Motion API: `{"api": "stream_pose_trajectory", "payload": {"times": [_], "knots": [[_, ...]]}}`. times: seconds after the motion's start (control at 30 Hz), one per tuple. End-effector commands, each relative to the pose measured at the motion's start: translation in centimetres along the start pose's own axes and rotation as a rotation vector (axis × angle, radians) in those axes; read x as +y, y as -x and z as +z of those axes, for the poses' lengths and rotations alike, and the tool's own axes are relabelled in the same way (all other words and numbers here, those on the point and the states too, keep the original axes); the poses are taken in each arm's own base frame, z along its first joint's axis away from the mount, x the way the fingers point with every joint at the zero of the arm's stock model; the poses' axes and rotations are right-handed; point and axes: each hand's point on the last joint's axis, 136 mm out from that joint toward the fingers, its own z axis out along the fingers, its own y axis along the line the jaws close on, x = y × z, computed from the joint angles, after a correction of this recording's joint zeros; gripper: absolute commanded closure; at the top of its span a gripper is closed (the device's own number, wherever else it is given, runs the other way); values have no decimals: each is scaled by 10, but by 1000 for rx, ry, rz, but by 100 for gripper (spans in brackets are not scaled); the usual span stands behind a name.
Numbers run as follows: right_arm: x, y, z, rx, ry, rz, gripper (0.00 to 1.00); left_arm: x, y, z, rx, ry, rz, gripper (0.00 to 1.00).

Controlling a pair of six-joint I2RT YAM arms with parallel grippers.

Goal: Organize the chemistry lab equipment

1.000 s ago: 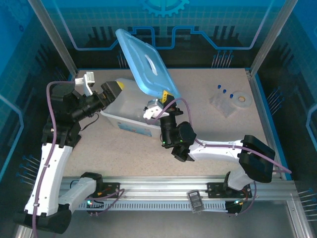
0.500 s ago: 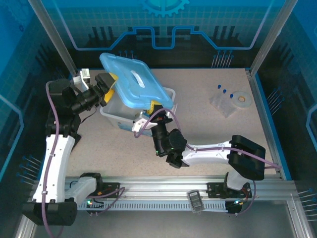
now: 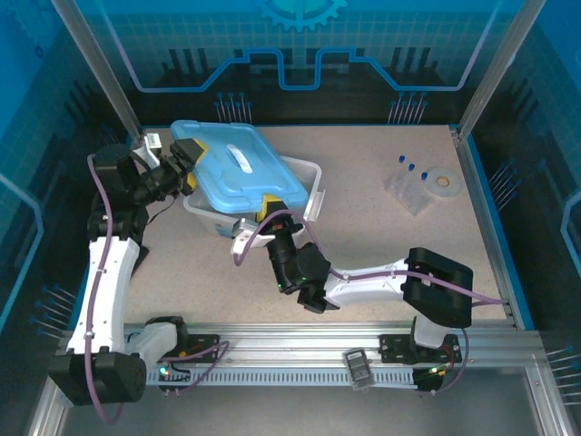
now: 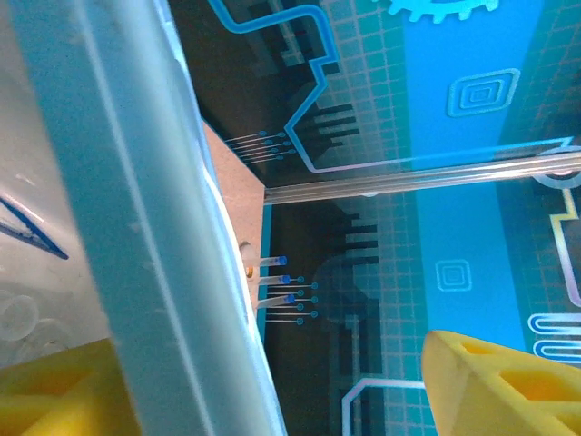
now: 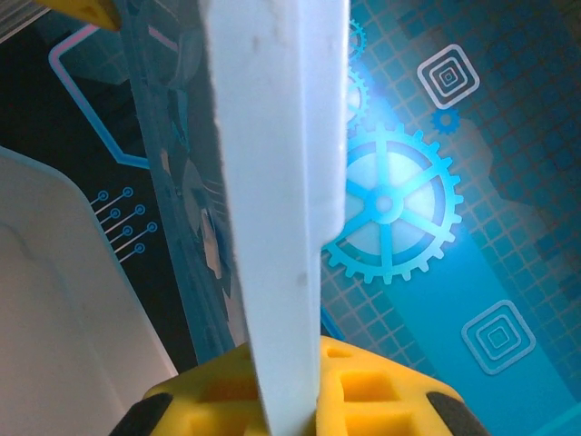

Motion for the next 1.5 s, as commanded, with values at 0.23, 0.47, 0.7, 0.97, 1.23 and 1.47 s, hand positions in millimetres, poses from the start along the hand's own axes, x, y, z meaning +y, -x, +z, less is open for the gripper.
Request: {"api": "stream_pose_trajectory", "payload": {"times": [0.23, 0.47, 0.7, 0.97, 1.23, 1.47], "knots": [[-25, 26, 1, -63, -70, 79, 100, 6, 6, 2, -5, -2, -43, 47], [-18, 36, 0, -80, -63, 56, 100, 4, 10, 3, -16, -21, -62, 56], [-12, 43, 0, -95, -57, 35, 100, 7, 12, 4, -19, -33, -86, 65], [-7, 41, 0, -80, -53, 18, 100, 7, 15, 1, -31, -59, -96, 83], [-6, 41, 1, -67, -54, 21, 83, -3, 21, 2, -42, -122, -119, 84], [-3, 39, 0, -59, -48, 11, 47, -16, 32, -2, -75, -177, -135, 84]]}}
